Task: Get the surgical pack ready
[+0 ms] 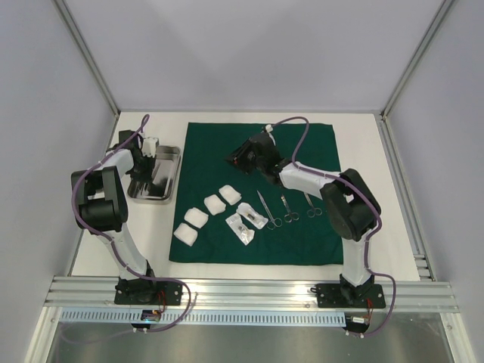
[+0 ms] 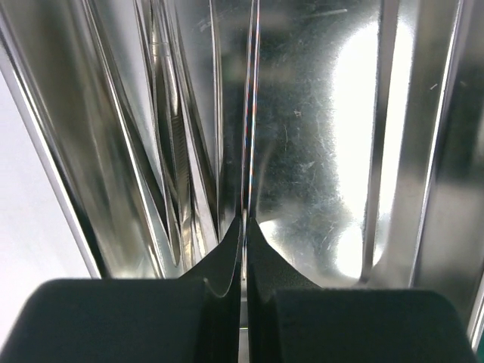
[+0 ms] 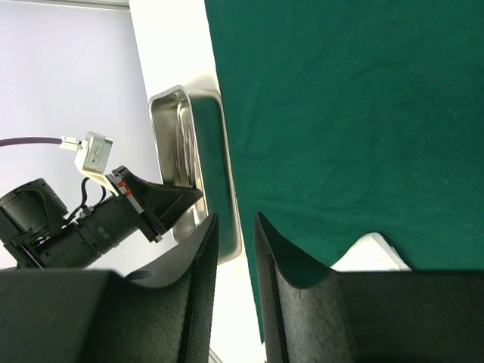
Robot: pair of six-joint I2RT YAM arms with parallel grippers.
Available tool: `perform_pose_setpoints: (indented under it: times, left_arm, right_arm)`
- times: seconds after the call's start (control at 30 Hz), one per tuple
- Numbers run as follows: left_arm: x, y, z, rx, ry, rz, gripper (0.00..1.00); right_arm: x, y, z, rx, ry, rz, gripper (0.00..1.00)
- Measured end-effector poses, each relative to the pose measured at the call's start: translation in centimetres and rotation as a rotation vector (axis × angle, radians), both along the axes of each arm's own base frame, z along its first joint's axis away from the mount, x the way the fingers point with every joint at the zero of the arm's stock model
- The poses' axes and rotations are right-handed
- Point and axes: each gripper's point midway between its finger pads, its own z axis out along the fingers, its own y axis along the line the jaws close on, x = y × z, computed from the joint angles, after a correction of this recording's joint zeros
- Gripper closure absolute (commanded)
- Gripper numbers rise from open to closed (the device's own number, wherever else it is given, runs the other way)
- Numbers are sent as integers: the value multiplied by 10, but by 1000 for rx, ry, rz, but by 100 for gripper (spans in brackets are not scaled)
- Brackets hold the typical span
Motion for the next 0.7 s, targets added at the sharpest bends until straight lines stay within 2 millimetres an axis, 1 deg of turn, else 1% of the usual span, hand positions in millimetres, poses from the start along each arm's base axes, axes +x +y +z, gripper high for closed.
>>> perform_pose_setpoints:
  times: [0.17,0.27,0.3,0.4,0.5,0.6,0.7]
  left_arm:
    - [1,3,0,15,-6,12,100]
    - [2,4,0,18,-8,15,91]
    - [2,4,0,19,-8,17,86]
    - [2,4,-1,19,-10,18,79]
    - [2,4,0,15,-12,16,76]
    - [0,0,0,2,-15,7,73]
    - [-7,-3,1,-12,-12,-2,73]
  right_arm:
    - [2,-3,2,-5,-10,-1,72]
    - [2,-6,4,-18,-22,3,72]
    - [2,-8,4,-26,-26,4,72]
    - [0,-15,7,-61,-43,13,72]
    - [-4,-21,12,-111,-71,38,71]
    - [-11,-33,11,-201,-80,68,69]
    - [-20,-56,10,-331,-87,99,68]
